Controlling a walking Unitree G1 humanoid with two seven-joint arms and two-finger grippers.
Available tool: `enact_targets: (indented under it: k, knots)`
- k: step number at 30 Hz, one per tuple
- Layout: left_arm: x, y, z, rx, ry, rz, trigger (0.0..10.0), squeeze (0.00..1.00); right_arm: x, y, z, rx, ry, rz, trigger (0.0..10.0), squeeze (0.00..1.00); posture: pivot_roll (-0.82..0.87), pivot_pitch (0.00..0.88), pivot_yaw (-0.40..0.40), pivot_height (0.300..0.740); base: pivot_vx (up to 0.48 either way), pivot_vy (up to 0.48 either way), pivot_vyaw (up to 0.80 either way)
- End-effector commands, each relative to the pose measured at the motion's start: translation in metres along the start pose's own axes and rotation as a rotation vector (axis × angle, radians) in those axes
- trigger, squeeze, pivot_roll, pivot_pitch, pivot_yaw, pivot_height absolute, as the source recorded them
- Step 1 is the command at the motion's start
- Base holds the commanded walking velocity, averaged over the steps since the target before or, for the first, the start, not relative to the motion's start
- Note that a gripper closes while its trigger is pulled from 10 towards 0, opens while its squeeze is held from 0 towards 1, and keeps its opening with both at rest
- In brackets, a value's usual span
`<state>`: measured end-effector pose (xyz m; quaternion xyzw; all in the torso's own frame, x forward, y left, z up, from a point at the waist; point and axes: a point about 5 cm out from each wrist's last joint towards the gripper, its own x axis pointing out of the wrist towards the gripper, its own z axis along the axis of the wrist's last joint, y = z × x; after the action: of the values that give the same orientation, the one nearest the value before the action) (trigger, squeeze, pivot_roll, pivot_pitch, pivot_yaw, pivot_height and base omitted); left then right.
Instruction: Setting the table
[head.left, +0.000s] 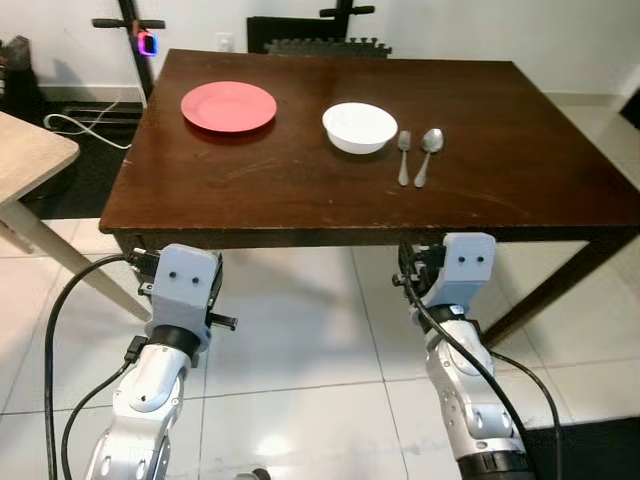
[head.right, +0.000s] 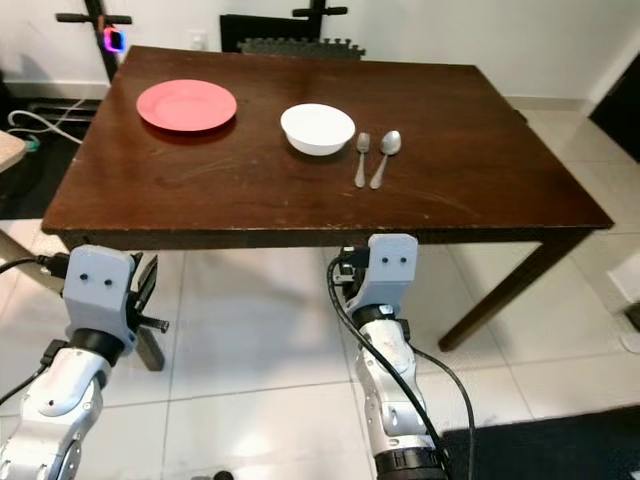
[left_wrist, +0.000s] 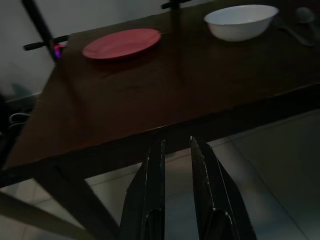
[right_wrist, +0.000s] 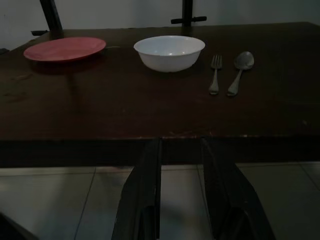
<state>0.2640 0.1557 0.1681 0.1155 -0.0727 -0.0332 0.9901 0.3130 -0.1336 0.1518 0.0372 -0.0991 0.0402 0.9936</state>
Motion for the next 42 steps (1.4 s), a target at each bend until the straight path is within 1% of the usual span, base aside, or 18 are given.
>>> enact_targets:
  k: [1,8,14,16,42]
  knots:
    - [-0.0004,-0.0014,-0.0042,0.007,0.015,-0.004,10.0,0.00,-0.0014,-0.0021,-0.0026,-0.008,0.007,-0.005,10.0,0.00,0.10,0.101,0.003,0.740,0.000,0.000,0.00]
    - [-0.0002,-0.0015,-0.0046,0.003,0.017,-0.003,10.0,0.00,-0.0013,-0.0015,-0.0007,0.007,-0.003,-0.001,10.0,0.00,0.10,0.100,0.004,0.740,0.000,0.000,0.00]
    - [-0.0005,-0.0019,-0.0040,0.001,0.015,-0.005,10.0,0.00,-0.0015,-0.0009,-0.0030,-0.003,0.011,0.006,10.0,0.00,0.10,0.100,0.004,0.740,0.000,0.000,0.00]
    - [-0.0007,-0.0018,-0.0040,0.001,0.015,-0.005,10.0,0.00,-0.0014,0.0003,-0.0032,0.010,0.011,0.016,10.0,0.00,0.10,0.100,0.004,0.740,0.000,0.000,0.00]
    - [-0.0029,-0.0034,-0.0059,-0.006,0.033,-0.002,10.0,0.00,-0.0039,0.0005,-0.0045,0.045,0.024,0.022,10.0,0.00,0.10,0.114,0.006,0.740,0.000,0.000,0.80]
